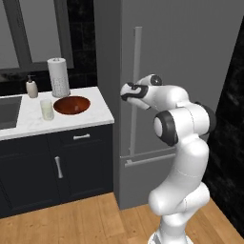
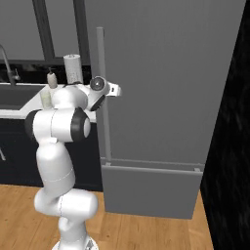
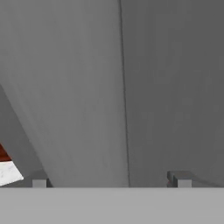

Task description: Grab a lemon wedge from the fridge and one ice cube from the ice bowl, and put them in the glass of lemonade.

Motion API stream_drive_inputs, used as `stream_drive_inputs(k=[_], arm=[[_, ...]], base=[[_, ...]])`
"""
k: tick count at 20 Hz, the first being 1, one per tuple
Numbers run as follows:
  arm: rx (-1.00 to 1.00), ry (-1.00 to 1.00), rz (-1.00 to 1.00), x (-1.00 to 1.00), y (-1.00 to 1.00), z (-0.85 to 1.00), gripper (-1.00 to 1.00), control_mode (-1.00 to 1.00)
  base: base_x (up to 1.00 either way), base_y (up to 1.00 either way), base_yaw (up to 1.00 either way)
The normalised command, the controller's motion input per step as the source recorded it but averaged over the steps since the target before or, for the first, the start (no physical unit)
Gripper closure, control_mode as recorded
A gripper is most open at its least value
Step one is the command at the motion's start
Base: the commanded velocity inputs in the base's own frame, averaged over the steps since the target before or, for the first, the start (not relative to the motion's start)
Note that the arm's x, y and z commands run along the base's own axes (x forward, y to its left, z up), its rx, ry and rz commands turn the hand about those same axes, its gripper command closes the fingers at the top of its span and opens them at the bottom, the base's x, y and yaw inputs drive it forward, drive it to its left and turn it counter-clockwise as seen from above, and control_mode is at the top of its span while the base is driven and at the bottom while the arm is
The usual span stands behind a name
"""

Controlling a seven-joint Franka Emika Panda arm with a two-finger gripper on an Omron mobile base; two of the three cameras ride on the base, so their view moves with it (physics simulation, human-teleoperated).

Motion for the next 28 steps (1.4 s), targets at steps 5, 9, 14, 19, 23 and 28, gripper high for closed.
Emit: stream_drive_inputs(k=[5,9,14,19,23,28], arm=[[0.00,0.00,0.00,0.58,0.00,-0.21,1.00,-1.00],[0.00,0.12,0.00,0.26,0.00,0.01,1.00,-1.00],[0.00,0.21,0.00,-0.60,-0.11,0.31,1.00,-1.00],[0.00,0.18,-0.02,-1.00,-0.35,0.42,1.00,-1.00],[0.00,0.04,-0.02,-1.00,-0.56,0.40,1.00,-1.00],[0.00,0.03,-0.01,-1.00,-0.68,0.38,1.00,-1.00]], base=[[0.00,0.00,0.00],[0.00,0.00,0.00],[0.00,0.00,0.00],[0.00,0.00,0.00],[0.00,0.00,0.00],[0.00,0.00,0.00]])
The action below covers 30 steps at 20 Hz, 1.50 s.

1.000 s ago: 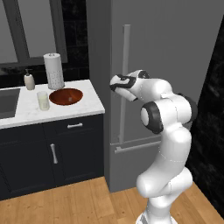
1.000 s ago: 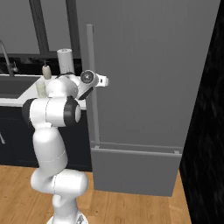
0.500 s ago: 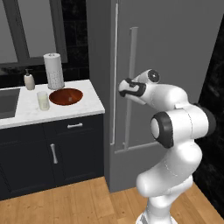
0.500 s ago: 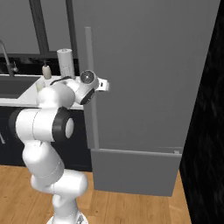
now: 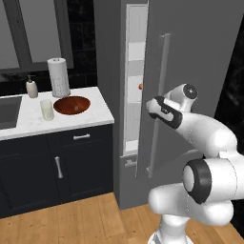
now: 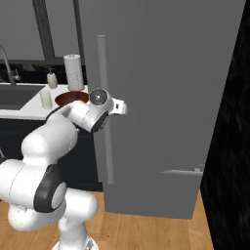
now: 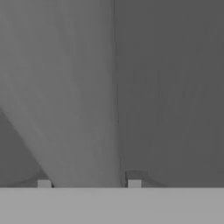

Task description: Grab a lemon wedge from the fridge and one ice cube from the ice bowl, and put them in the glass of lemonade.

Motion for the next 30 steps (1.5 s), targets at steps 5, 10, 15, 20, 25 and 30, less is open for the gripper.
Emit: stream_drive_inputs(k=[5,10,15,20,25,30], arm=[[0.00,0.02,-0.05,-1.00,-0.79,0.29,1.00,-1.00],[0.00,0.07,-0.05,-1.00,-0.75,0.37,-1.00,-1.00],[0.00,0.10,-0.03,-0.93,-0.55,0.51,-1.00,-1.00],[0.00,0.06,0.00,-0.81,-0.15,0.68,-1.00,-1.00],[-0.11,0.16,0.00,-0.76,0.07,0.79,-1.00,-1.00],[-0.22,0.25,-0.03,-0.60,0.52,0.56,-1.00,-1.00]], base=[[0.00,0.00,0.00],[0.00,0.00,0.00],[0.00,0.00,0.00],[0.00,0.00,0.00],[0.00,0.00,0.00],[0.00,0.00,0.00]])
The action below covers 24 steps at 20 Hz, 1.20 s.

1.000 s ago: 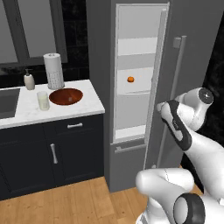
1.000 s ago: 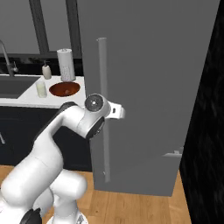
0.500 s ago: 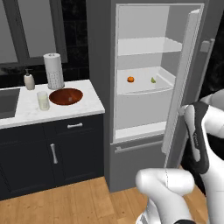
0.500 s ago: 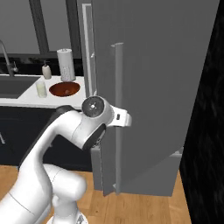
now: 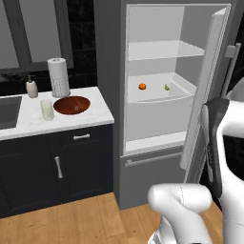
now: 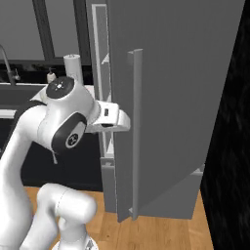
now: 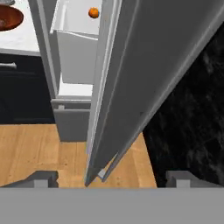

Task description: Grab a lemon wedge from the fridge and one ice cube from the ice bowl, and put them in the glass of lemonade.

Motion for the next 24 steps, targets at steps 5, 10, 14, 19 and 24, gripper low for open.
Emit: stream_drive_inputs(k=[5,10,14,19,24], arm=[[-0.26,0.33,0.00,0.30,0.99,0.05,-1.00,-1.00],[-0.24,0.41,0.02,0.96,0.89,-0.25,-1.00,-1.00],[-0.17,0.28,0.00,1.00,0.25,-0.43,-1.00,-1.00],[-0.13,0.10,0.00,1.00,-0.06,-0.29,-1.00,-1.00],[-0.07,0.07,0.00,1.00,-0.45,-0.23,-1.00,-1.00]], base=[[0.00,0.00,0.00],[0.00,0.00,0.00],[0.00,0.00,0.00],[0.00,0.00,0.00],[0.00,0.00,0.00]])
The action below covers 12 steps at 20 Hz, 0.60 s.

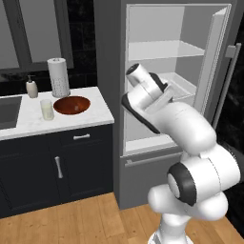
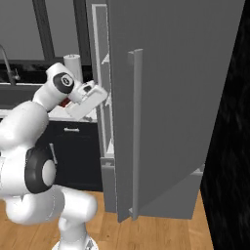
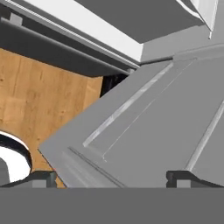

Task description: Grab a lemon wedge from the fridge and one ice cube from the ice bowl, and put them in the glass of lemonade.

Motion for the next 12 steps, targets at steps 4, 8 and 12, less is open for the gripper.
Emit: stream_drive_inputs(k=[4,8,12], arm=[[-0.02,0.16,0.00,0.98,-0.76,-0.15,-1.00,-1.00],[0.00,0.12,-0.02,0.28,-1.00,-0.26,-1.00,-1.00],[0.00,0.04,-0.14,-0.75,-1.00,-0.37,-1.00,-1.00]], base=[[0.00,0.00,0.00],[0.00,0.00,0.00],[0.00,0.00,0.00]])
